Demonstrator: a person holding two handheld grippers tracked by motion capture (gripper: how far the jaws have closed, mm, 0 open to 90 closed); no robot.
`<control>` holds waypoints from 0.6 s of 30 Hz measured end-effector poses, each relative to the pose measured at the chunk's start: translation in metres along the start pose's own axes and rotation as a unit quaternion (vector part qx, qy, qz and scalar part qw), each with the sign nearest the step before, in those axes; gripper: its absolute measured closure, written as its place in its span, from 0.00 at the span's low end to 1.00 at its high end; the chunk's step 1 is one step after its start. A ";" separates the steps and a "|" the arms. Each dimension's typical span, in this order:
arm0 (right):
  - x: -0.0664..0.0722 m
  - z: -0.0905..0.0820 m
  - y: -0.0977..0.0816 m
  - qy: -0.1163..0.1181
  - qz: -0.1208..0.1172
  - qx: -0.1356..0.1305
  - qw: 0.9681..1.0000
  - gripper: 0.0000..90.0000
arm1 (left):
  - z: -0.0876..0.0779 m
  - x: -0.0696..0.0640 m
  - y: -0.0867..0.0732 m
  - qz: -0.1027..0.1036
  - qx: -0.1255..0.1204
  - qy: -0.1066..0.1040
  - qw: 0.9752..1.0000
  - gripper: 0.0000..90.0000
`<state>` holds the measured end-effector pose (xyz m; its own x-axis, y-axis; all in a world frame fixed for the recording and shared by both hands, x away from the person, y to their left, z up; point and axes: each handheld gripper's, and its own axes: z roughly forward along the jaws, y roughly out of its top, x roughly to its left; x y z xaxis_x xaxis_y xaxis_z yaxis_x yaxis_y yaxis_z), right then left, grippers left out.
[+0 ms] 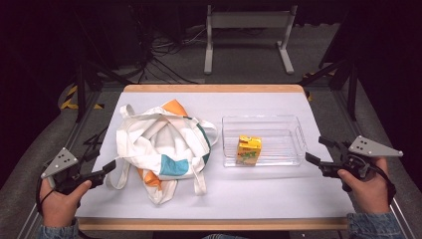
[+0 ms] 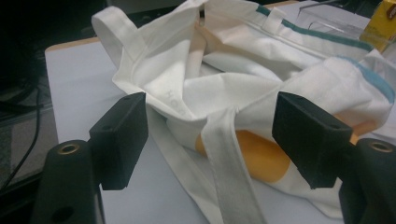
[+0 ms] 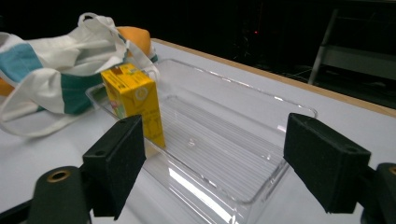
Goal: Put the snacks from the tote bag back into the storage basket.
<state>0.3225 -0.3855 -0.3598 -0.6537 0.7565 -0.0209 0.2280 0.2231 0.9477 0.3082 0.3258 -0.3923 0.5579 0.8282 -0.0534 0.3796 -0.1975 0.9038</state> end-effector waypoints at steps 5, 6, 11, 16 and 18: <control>0.004 0.000 -0.020 -0.014 -0.007 -0.008 1.000 0.23 | -0.001 0.001 -0.012 -0.007 -0.005 0.010 1.000 0.31; 0.004 -0.001 -0.023 -0.021 -0.005 -0.012 1.000 0.23 | 0.000 0.000 -0.014 -0.010 -0.006 0.014 1.000 0.31; 0.000 -0.003 -0.042 -0.051 0.023 -0.025 0.998 0.24 | 0.014 -0.007 -0.024 -0.007 -0.008 0.020 1.000 0.32; 0.001 0.000 -0.053 -0.067 0.018 -0.003 0.998 0.26 | 0.023 -0.012 -0.033 0.000 -0.005 0.019 1.000 0.32; 0.001 0.004 -0.056 -0.074 0.013 0.008 0.997 0.27 | 0.025 -0.012 -0.037 -0.009 -0.007 0.019 1.000 0.32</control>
<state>0.3112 -0.3948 -0.4144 -0.5338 0.8445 -0.0444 0.2554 0.2111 0.9435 0.3061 0.3099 -0.4362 0.5223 0.8511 -0.0529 0.3778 -0.1753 0.9091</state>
